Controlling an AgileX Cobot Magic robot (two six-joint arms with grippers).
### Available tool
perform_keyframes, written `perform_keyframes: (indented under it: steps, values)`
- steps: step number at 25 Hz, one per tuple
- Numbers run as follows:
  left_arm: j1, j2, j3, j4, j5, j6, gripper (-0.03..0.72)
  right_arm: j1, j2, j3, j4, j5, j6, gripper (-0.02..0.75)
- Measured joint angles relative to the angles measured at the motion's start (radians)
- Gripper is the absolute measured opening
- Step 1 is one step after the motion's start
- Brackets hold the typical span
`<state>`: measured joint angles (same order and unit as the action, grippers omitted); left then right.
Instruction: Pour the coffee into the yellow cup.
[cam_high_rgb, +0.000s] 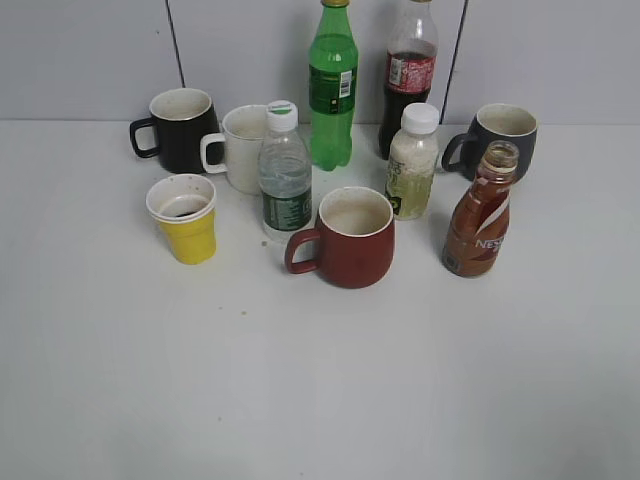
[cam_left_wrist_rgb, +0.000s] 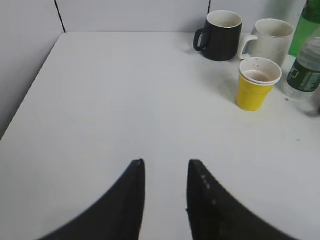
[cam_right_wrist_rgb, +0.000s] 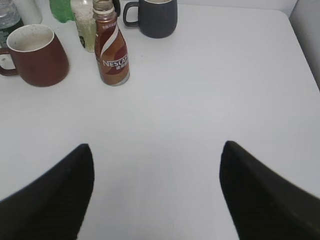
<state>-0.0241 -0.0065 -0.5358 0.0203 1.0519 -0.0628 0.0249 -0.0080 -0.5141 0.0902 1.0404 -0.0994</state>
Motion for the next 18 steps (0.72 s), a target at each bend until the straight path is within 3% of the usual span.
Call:
perform_keyframes:
  steps: [18]
  values:
    - [0.0, 0.0, 0.0, 0.0, 0.0, 0.0, 0.226, 0.0, -0.001, 0.0, 0.0, 0.0, 0.0, 0.586]
